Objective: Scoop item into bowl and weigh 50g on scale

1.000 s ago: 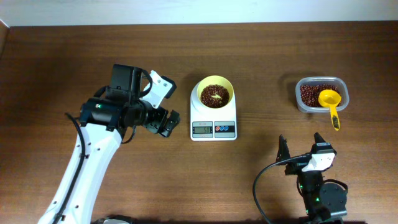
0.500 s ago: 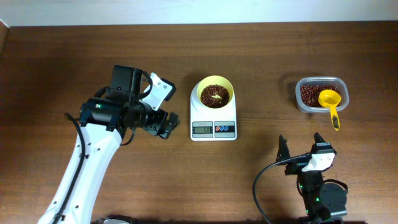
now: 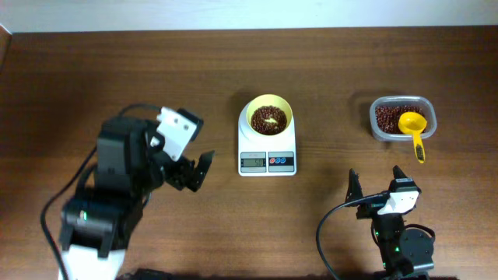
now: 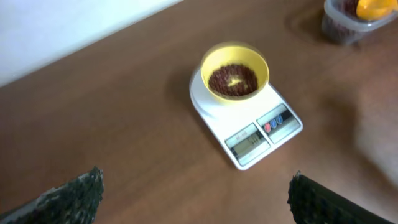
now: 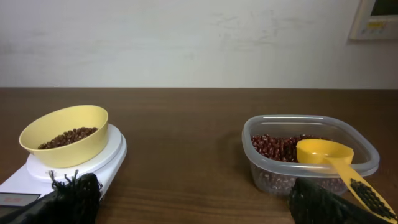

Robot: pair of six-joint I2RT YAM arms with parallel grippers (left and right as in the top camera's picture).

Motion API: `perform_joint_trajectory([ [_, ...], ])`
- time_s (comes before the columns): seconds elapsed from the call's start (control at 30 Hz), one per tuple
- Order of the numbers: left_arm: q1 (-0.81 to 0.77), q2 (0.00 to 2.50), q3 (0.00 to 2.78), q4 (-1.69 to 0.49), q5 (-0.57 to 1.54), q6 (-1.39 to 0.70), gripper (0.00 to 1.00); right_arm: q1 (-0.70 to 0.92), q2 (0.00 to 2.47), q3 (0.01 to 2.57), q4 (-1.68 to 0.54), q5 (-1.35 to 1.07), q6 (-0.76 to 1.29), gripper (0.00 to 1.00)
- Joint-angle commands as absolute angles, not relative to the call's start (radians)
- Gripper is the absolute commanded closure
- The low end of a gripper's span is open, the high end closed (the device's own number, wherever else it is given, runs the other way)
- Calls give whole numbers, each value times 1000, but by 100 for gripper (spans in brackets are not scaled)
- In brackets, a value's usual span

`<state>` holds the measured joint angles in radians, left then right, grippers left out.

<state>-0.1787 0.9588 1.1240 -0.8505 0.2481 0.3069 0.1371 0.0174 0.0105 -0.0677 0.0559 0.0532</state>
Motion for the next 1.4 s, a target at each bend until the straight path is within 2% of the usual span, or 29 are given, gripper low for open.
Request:
perform_joint_trajectory([
  [0.0, -170, 748, 926, -759, 221, 311, 1, 130, 15, 6, -77, 57, 59, 1],
  [0.17, -15, 413, 594, -523, 292, 311, 1, 130, 15, 6, -77, 57, 59, 1],
  [0.3, 75, 222, 422, -426, 288, 311, 1, 130, 15, 6, -77, 57, 59, 1],
  [0.4, 94, 142, 337, -342, 287, 310, 1, 130, 15, 6, -77, 57, 59, 1],
  [0.67, 96, 7, 6, 122, 209, 195, 1, 130, 15, 6, -77, 57, 59, 1],
  [0.8, 96, 5, 9, 109, 182, 167, 1, 130, 15, 6, -77, 57, 59, 1],
  [0.97, 96, 5, 9, -24, 89, -58, 1, 130, 15, 6, -77, 57, 59, 1],
  [1.07, 96, 5, 9, -78, 68, -47, 1, 130, 15, 6, -77, 57, 59, 1],
  [1.2, 94, 5, 9, -79, 63, 89, 1, 130, 15, 6, -77, 57, 59, 1],
  [1.37, 93, 5, 9, -81, 56, 100, 1, 130, 15, 6, -77, 57, 59, 1],
])
